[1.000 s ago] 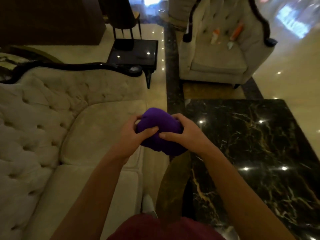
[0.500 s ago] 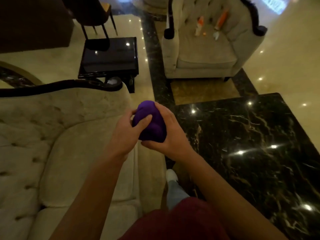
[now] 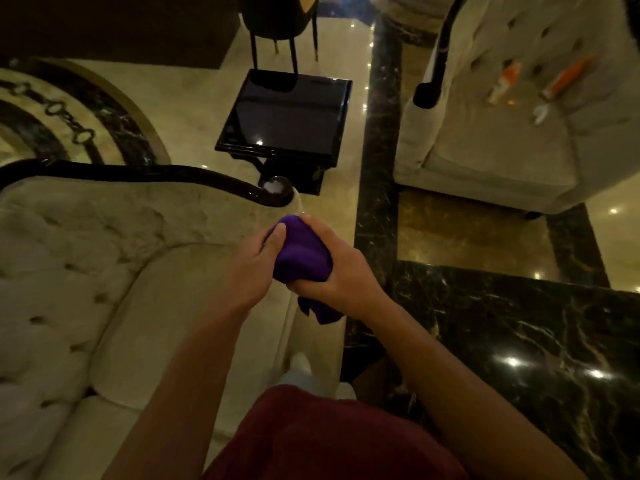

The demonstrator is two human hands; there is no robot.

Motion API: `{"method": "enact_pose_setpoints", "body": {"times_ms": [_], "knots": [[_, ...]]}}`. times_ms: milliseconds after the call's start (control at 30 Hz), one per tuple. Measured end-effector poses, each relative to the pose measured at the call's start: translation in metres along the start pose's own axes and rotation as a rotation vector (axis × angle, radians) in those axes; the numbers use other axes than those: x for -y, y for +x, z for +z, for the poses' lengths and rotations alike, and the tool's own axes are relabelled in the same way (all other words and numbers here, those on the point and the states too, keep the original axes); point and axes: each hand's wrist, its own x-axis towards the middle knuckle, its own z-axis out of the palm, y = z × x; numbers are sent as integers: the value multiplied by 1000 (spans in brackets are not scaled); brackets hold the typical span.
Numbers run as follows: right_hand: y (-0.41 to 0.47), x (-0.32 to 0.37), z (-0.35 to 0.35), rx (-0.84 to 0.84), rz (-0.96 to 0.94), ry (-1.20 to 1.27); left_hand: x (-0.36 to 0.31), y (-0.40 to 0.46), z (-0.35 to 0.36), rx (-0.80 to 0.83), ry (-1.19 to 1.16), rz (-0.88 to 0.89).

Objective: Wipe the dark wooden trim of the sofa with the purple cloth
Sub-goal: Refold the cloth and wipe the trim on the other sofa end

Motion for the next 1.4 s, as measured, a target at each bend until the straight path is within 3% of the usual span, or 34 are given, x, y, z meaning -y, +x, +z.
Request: {"method": "enact_pose_setpoints", "body": {"times_ms": [333,533,667,767,833,933,1067,1233,1400], "knots": [[141,-15,7,183,32,-160,46,110,-61,-195,-83,-82],[229,-15,13,142,54,-197,46,172,-106,-230,-94,64],[284,-21,16,52,87,-98,62,194,-139,-422,-130,44],[322,-35,11,-14,101,-103,74,206,-147,-488,-192,-107],[367,-54,21,74,122,-132,93,221,-153,-598,-235,-276],[390,-77,17,68,124,-184,108,230,-146,-600,-222,-354],[458,-118,33,266,146,-235,127,261,-141,-735,-244,-474],[495,-189,52,549,43,-382,162,305,-112,-879,-234,-683],[498,-242,83,655,-97,-469,198,360,-108,-937,-205,-853]]}}
